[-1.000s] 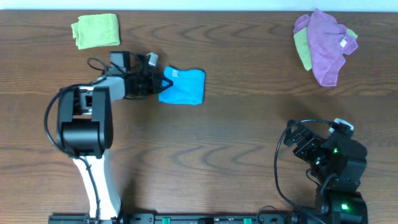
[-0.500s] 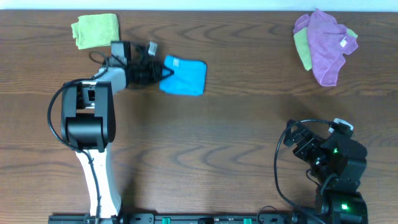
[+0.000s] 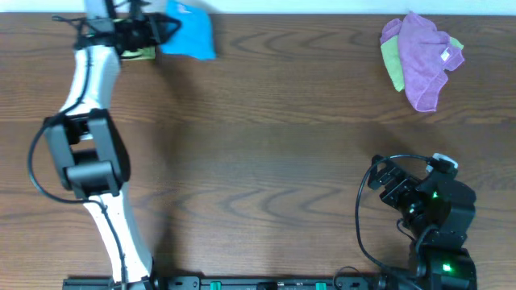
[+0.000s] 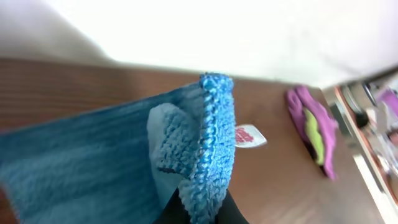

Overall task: Fold the cloth
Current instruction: 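Carry the blue cloth with the left gripper onto the yellow-green cloth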

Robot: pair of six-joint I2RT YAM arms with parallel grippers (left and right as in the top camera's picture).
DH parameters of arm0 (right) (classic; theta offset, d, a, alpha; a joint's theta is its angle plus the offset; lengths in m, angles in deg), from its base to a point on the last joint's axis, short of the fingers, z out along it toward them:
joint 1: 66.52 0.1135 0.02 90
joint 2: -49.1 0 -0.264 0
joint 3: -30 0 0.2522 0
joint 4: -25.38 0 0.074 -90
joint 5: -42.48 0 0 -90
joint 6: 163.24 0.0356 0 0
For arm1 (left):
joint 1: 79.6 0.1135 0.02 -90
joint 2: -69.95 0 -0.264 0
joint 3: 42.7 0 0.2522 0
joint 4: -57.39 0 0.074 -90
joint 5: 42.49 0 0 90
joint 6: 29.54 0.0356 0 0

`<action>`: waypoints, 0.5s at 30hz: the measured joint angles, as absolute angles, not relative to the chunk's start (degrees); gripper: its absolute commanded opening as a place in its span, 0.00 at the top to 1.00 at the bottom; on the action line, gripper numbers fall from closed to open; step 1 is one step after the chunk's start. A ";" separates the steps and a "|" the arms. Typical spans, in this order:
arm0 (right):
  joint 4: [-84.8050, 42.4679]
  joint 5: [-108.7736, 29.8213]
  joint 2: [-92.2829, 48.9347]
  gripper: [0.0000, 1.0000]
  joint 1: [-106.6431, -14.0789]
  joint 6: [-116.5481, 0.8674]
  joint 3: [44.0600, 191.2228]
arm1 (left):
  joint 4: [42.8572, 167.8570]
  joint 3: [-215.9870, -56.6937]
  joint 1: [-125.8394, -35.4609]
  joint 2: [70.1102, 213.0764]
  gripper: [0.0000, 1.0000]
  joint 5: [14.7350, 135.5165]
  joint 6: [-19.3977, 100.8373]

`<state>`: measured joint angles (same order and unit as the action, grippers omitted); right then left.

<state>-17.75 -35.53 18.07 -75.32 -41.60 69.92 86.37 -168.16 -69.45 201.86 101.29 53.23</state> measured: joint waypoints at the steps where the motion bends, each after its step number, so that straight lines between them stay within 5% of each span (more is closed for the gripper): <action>1: -17.75 -35.53 18.07 0.01 -75.32 -41.60 69.92 | 86.37 -168.25 -68.51 201.86 0.95 101.20 53.23; 15: -17.79 -35.53 17.99 0.01 -75.32 -41.60 69.92 | 79.53 -168.25 -60.90 201.86 0.94 101.53 53.50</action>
<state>-17.79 -35.53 17.99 -75.32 -41.60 69.92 79.53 -168.25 -60.90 201.86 101.53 53.50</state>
